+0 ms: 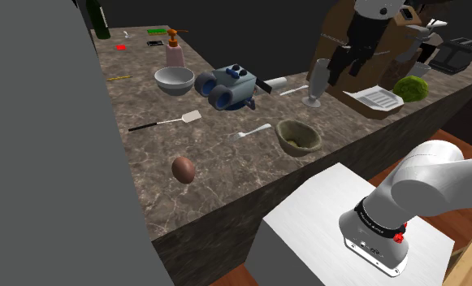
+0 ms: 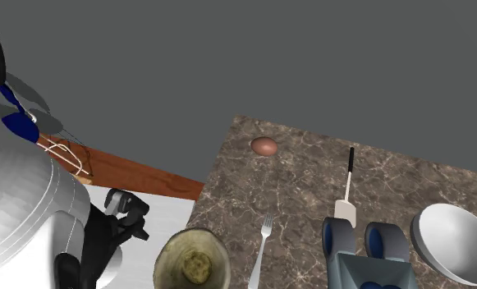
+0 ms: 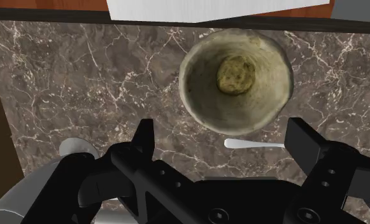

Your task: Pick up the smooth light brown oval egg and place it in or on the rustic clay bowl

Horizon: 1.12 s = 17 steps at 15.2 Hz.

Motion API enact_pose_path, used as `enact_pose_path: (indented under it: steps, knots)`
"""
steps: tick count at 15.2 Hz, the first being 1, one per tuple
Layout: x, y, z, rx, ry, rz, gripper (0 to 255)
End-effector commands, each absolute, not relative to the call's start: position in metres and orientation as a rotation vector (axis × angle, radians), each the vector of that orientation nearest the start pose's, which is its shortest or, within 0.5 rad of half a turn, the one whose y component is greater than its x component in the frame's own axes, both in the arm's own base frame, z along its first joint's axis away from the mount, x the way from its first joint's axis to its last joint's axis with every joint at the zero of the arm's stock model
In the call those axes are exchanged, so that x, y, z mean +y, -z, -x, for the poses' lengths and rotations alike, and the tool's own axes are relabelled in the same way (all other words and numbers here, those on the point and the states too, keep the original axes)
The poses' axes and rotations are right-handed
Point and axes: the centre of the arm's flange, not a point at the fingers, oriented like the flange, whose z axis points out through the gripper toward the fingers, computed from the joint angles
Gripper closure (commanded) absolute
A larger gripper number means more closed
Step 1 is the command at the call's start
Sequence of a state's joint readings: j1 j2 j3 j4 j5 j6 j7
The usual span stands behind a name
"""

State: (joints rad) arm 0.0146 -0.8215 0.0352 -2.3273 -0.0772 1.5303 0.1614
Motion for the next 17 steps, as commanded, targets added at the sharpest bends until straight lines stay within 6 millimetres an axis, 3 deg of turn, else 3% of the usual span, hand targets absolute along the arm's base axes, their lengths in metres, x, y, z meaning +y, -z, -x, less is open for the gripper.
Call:
enact_pose_path:
  steps: [1, 17]
  knots:
    - [0.01, -0.611, -0.293, 0.205, 0.056, 3.235, 0]
    - [0.193, -0.524, -0.369, 0.245, 0.003, 3.263, 0]
